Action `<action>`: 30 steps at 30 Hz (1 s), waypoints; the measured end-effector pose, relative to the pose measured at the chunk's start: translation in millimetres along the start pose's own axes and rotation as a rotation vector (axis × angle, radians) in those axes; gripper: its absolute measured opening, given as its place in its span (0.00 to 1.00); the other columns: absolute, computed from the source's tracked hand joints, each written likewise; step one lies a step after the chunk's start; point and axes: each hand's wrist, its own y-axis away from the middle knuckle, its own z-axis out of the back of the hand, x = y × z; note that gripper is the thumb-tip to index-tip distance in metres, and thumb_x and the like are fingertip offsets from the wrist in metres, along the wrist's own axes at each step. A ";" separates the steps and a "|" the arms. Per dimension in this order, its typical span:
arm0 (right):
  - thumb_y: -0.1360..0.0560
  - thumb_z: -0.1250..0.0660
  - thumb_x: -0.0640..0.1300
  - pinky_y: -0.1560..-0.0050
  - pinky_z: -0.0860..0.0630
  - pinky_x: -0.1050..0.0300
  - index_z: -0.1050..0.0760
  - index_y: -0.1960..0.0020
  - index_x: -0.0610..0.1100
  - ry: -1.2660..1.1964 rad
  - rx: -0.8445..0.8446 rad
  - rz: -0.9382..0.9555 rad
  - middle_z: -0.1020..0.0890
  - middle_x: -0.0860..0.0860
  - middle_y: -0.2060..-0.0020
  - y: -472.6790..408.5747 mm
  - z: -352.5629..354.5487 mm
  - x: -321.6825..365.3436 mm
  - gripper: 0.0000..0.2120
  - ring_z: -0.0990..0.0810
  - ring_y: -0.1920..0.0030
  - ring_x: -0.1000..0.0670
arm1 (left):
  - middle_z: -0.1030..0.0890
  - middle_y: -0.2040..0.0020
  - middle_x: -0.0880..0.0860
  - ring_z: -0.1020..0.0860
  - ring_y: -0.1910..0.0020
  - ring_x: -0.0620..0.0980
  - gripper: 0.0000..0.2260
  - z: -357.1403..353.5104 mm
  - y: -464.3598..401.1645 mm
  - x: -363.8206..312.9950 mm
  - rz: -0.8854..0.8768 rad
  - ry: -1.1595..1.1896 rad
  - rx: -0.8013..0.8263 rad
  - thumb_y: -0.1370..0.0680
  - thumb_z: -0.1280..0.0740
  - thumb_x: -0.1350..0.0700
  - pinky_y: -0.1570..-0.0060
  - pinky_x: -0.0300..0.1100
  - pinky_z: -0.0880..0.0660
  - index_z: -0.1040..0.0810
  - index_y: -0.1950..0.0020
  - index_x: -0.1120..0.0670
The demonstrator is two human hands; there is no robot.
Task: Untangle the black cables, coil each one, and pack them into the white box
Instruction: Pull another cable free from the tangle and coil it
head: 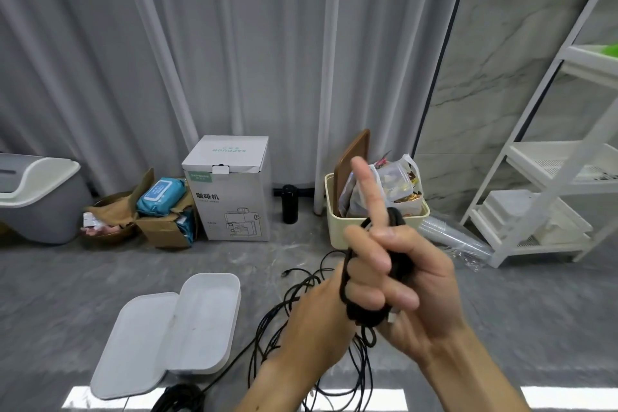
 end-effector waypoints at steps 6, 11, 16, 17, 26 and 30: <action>0.27 0.39 0.37 0.62 0.18 0.55 0.35 0.26 0.62 0.362 -0.428 0.291 0.16 0.45 0.53 -2.0 -4.7 23.8 0.34 0.17 0.66 0.49 | 0.22 0.56 0.36 0.25 0.53 0.36 0.13 -6.8 -9.7 5.7 0.148 0.045 0.191 0.23 0.38 0.59 0.53 0.31 0.30 0.22 0.49 0.41; 0.26 0.38 0.33 0.42 0.20 0.42 0.43 0.26 0.67 0.760 -0.592 0.268 0.18 0.45 0.47 -3.2 14.4 21.2 0.39 0.16 0.47 0.37 | 0.27 0.61 0.36 0.28 0.57 0.31 0.15 5.8 -9.6 5.0 0.019 0.058 0.253 0.27 0.38 0.65 0.60 0.25 0.35 0.21 0.52 0.46; 0.21 0.39 0.30 0.40 0.23 0.51 0.43 0.26 0.64 1.072 -0.668 0.204 0.17 0.46 0.46 -2.9 24.2 13.6 0.36 0.15 0.47 0.47 | 0.29 0.52 0.38 0.32 0.46 0.36 0.20 18.9 -10.2 15.8 -0.031 0.040 0.251 0.33 0.42 0.67 0.47 0.29 0.35 0.20 0.51 0.46; 0.21 0.38 0.30 0.43 0.23 0.57 0.43 0.25 0.62 1.129 -0.676 0.179 0.16 0.47 0.46 -3.7 25.0 11.2 0.36 0.15 0.48 0.52 | 0.30 0.50 0.38 0.32 0.44 0.36 0.21 19.7 -9.9 16.6 -0.046 0.027 0.249 0.33 0.42 0.67 0.42 0.30 0.34 0.20 0.50 0.46; 0.21 0.37 0.38 0.44 0.25 0.63 0.47 0.24 0.65 1.489 -0.667 -0.210 0.16 0.53 0.52 2.4 38.7 1.6 0.36 0.17 0.51 0.51 | 0.28 0.54 0.43 0.35 0.50 0.42 0.15 25.0 -14.9 15.5 -0.127 -0.109 0.158 0.29 0.40 0.66 0.47 0.31 0.35 0.17 0.52 0.54; 0.20 0.39 0.40 0.48 0.24 0.48 0.50 0.20 0.54 1.640 -0.593 -0.439 0.16 0.43 0.60 2.8 39.7 -1.0 0.34 0.18 0.56 0.39 | 0.31 0.58 0.38 0.35 0.52 0.43 0.15 25.5 -14.8 16.1 -0.137 -0.105 0.141 0.29 0.40 0.64 0.49 0.35 0.34 0.15 0.51 0.56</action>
